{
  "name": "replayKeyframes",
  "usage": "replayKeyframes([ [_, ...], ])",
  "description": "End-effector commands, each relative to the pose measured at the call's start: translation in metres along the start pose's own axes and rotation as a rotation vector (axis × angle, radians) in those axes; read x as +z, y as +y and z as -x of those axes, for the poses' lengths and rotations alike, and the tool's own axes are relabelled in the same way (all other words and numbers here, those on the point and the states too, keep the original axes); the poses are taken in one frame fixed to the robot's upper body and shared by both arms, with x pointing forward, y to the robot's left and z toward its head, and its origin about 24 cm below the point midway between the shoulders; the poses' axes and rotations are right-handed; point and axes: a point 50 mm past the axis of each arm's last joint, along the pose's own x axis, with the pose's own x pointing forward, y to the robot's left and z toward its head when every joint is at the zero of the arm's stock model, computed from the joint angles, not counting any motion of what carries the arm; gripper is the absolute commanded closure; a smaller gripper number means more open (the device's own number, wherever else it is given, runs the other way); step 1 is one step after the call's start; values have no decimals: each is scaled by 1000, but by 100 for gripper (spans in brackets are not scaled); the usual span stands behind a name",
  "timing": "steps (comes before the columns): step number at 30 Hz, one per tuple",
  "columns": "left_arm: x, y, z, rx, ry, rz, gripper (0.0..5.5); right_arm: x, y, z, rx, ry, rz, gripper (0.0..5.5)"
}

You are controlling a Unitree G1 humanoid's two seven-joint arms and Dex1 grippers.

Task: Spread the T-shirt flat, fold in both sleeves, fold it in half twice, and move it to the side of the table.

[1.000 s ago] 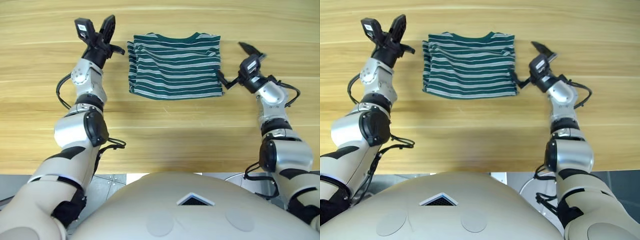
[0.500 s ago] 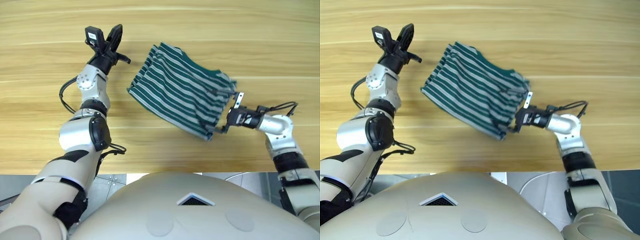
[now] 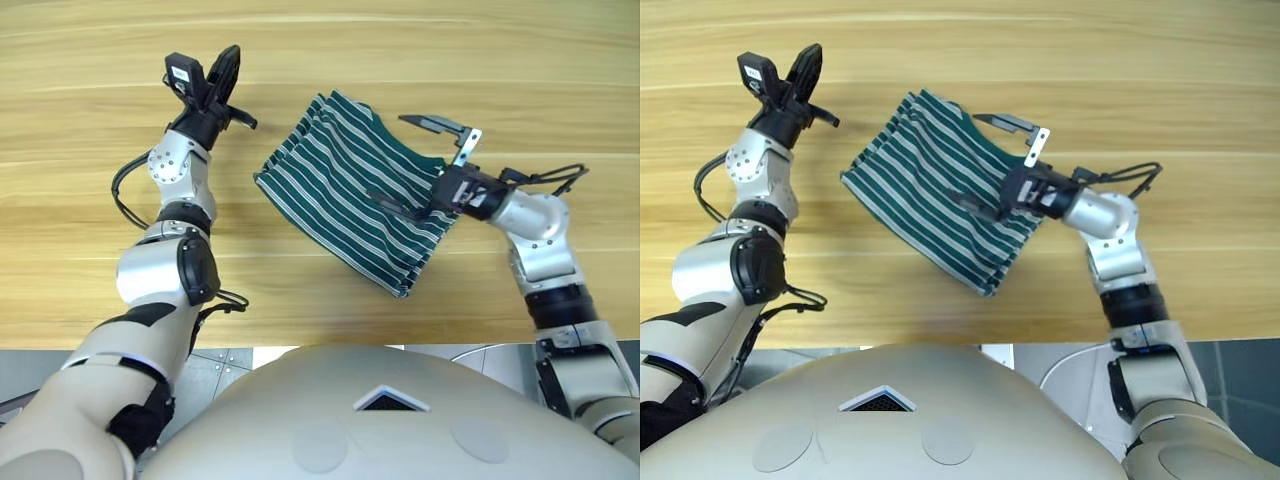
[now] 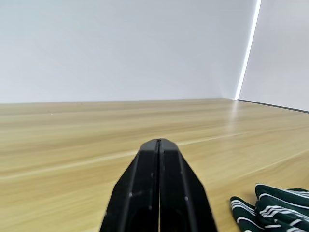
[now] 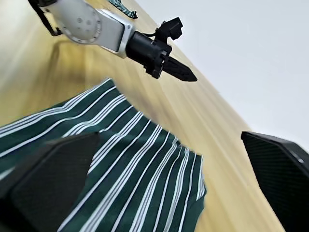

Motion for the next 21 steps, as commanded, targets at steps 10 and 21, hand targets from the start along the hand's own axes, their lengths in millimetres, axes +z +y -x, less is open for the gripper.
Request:
replayKeyframes([
  [10,-7,-3,6,5,11,11,548,-37,39,-71,290,145,162,10],
  [21,-16,-12,9,-4,31,31,548,-102,23,-58,-262,657,3,10],
])
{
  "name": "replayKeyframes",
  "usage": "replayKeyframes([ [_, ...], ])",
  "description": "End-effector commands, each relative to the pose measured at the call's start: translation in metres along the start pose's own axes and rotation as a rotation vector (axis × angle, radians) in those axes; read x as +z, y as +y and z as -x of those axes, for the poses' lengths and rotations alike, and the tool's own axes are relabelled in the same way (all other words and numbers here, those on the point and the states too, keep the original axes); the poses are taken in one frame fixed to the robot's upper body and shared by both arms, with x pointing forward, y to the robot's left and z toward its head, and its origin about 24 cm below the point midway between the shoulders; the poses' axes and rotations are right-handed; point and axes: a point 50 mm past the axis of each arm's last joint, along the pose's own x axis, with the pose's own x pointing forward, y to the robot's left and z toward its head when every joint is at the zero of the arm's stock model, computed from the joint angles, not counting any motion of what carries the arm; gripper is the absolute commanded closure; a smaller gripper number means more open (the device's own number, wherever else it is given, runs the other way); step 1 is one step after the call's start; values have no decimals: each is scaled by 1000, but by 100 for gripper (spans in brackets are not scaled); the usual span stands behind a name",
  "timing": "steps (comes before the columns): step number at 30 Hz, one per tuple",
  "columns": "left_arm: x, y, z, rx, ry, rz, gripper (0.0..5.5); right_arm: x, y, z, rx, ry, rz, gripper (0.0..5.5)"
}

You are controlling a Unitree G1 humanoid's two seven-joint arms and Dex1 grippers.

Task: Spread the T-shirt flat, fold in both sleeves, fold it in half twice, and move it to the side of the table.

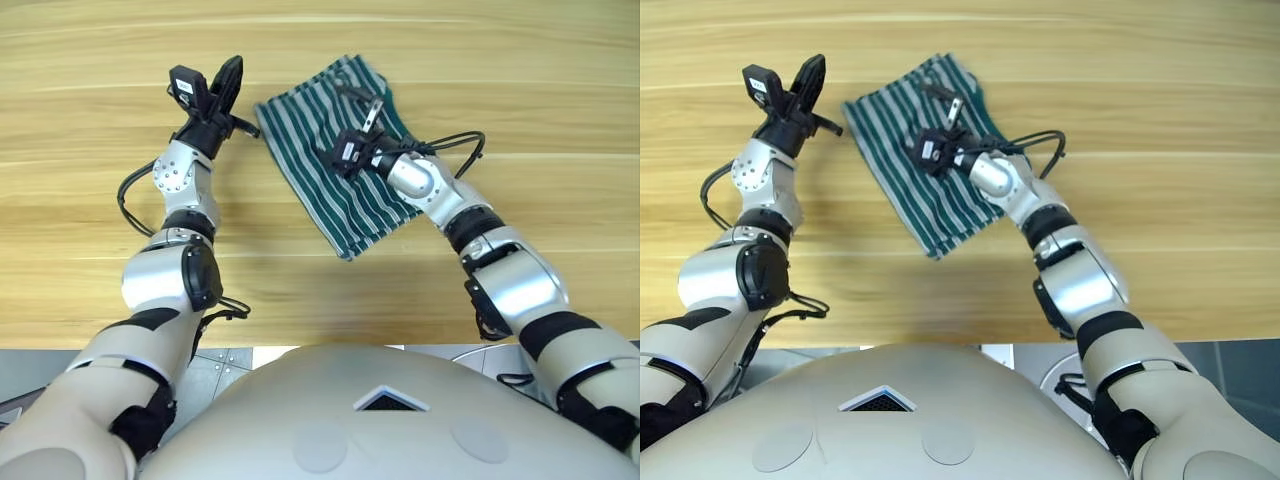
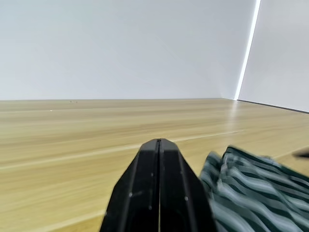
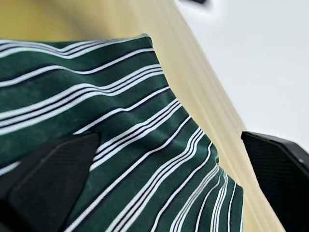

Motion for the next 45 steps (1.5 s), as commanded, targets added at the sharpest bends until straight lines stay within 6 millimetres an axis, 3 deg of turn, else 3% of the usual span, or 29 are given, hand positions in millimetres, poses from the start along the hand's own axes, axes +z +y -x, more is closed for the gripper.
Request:
replayKeyframes([
  [1,-5,-5,1,-11,18,6,548,-62,21,36,-58,411,-79,10],
  [6,-6,-6,2,-14,14,11,548,-70,33,47,-134,479,-174,10],
  [9,-6,-7,2,-19,10,9,548,-61,49,46,-161,427,-229,10],
  [16,-6,-8,3,-28,5,2,548,-11,70,49,-271,164,-432,10],
  [20,-7,-8,3,-25,9,-1,548,35,60,48,-302,33,-496,10],
  [24,-6,-8,2,-28,6,-4,548,54,39,53,-339,-23,-486,10],
  [26,-6,-9,1,-31,5,-3,548,52,19,59,-389,-40,-416,10],
  [29,-7,-11,1,-32,5,1,548,32,-19,73,-463,-22,-202,10],
  [32,-8,-12,2,-34,8,2,548,15,-38,87,-445,1,-64,10],
  [37,-9,-13,3,-35,7,5,548,-6,-29,108,-210,15,83,10],
  [45,-11,-16,2,-43,13,4,548,-22,-2,140,112,-1,46,10],
])
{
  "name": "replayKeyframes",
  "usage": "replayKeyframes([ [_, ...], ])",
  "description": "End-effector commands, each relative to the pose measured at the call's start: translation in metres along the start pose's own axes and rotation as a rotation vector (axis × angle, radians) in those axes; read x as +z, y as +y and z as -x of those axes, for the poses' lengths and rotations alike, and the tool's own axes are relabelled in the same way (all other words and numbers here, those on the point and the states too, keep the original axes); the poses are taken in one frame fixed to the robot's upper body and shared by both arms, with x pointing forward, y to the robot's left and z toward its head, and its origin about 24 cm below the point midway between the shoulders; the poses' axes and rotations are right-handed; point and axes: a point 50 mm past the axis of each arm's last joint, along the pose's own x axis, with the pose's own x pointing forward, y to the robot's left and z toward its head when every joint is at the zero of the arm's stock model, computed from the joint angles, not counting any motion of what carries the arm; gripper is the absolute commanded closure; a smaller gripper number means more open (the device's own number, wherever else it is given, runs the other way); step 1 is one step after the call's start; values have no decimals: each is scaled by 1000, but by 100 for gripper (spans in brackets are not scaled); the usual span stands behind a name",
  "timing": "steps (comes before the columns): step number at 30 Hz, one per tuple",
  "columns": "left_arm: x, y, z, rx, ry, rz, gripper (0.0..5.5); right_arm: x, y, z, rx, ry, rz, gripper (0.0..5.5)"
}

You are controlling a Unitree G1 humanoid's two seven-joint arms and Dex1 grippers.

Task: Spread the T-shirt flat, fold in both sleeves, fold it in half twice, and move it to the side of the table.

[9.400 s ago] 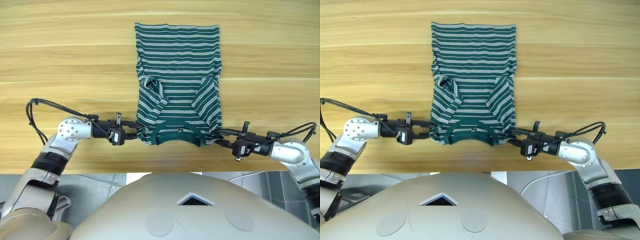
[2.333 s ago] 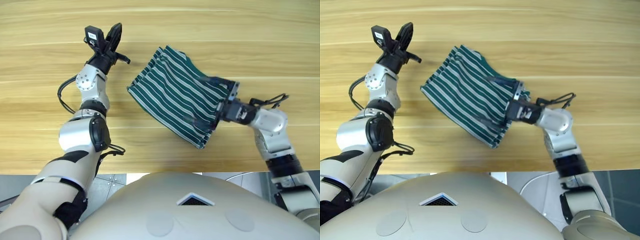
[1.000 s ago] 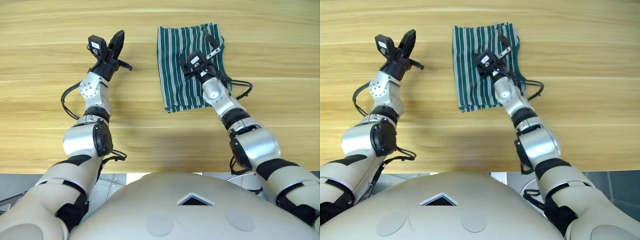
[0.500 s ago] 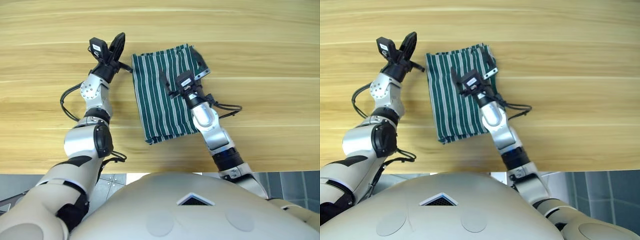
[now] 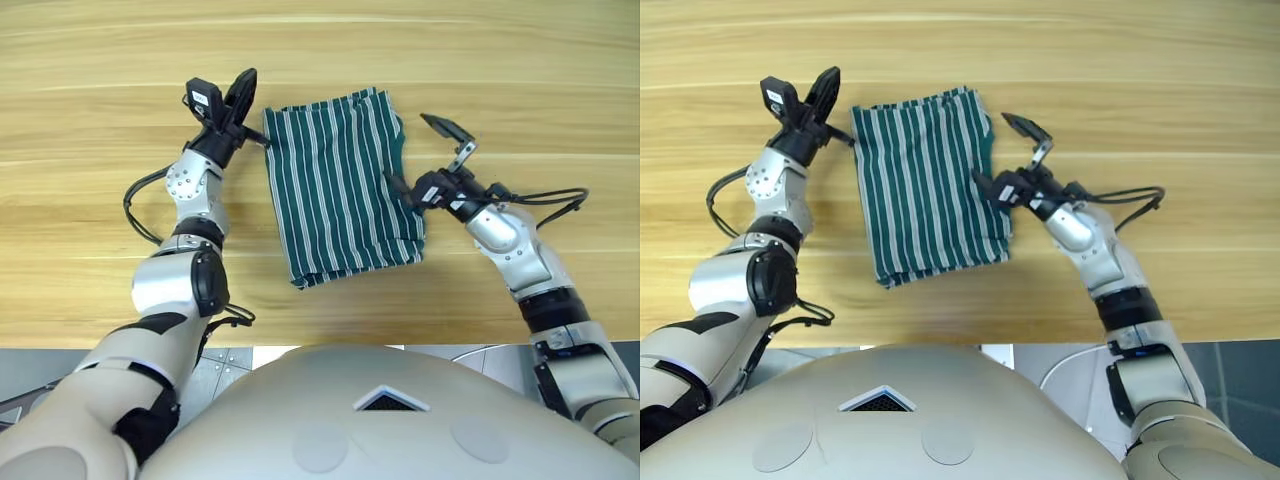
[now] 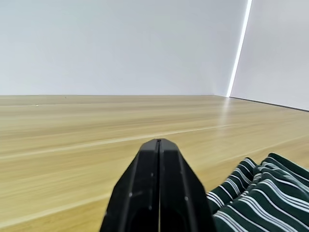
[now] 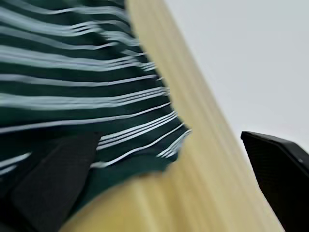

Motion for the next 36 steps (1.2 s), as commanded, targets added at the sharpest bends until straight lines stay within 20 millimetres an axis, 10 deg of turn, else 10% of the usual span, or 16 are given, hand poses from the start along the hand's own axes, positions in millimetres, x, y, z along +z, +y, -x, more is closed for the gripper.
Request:
replayKeyframes([
  [1,-1,-1,0,-9,3,-7,548,-10,8,19,131,19,-20,10],
  [15,0,-1,0,-13,6,-16,548,-20,8,50,246,72,-28,10],
  [25,21,9,1,-51,-127,-74,548,9,-56,36,-147,-124,-140,10],
  [29,52,7,3,-256,-329,-127,548,21,-92,46,-281,-207,-211,10],
  [36,50,-20,72,-918,-55,-355,548,-14,-78,105,77,124,87,10],
])
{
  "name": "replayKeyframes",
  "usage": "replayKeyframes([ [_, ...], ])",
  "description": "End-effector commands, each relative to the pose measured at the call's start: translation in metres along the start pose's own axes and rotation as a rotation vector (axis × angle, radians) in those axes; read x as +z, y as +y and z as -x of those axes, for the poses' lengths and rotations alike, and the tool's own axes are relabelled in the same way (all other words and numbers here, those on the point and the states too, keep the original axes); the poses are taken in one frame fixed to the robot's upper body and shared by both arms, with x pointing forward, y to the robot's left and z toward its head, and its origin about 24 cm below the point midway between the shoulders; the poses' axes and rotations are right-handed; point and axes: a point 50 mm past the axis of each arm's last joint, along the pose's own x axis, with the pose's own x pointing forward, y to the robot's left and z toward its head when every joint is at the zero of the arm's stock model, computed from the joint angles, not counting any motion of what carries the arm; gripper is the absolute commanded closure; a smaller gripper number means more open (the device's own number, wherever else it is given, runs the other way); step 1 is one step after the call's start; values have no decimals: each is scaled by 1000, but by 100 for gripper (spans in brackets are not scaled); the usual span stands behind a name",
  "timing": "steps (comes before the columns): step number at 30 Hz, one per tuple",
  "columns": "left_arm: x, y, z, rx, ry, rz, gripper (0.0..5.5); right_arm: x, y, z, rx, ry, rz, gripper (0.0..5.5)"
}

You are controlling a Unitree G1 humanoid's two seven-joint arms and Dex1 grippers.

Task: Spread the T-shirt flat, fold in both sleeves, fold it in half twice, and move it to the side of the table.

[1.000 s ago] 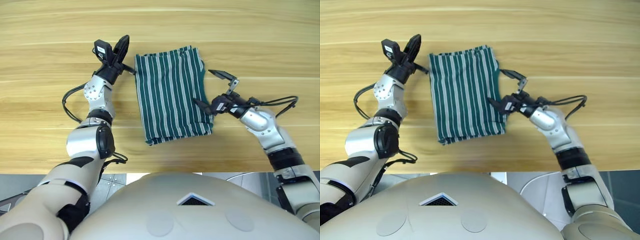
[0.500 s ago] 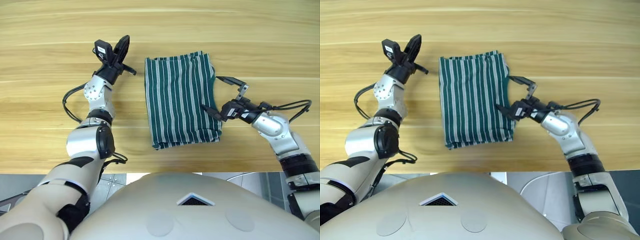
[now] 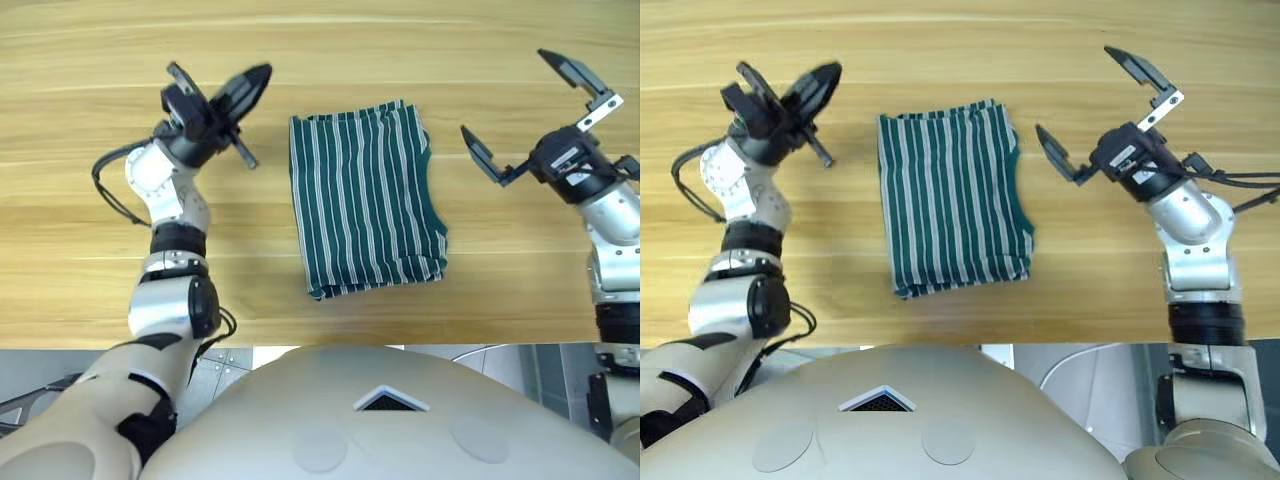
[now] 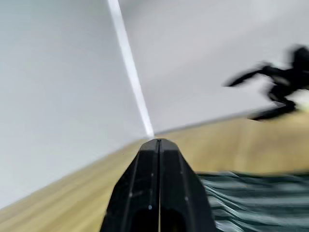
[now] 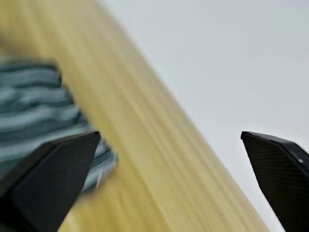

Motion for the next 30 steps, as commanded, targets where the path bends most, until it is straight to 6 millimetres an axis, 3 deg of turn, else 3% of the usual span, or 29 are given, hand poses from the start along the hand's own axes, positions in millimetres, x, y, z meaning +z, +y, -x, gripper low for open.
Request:
replayKeyframes([
  [1,14,-34,31,-337,189,13,529,-11,10,44,266,145,112,10],
  [5,34,-57,43,-490,272,22,478,-8,26,70,460,175,120,10],
  [12,49,-87,41,-622,345,-11,378,-2,53,76,597,149,93,10],
  [20,36,-126,30,-685,403,-94,254,6,74,71,674,93,69,10],
  [30,21,-134,29,-699,461,-138,101,17,92,65,730,21,21,10],
])
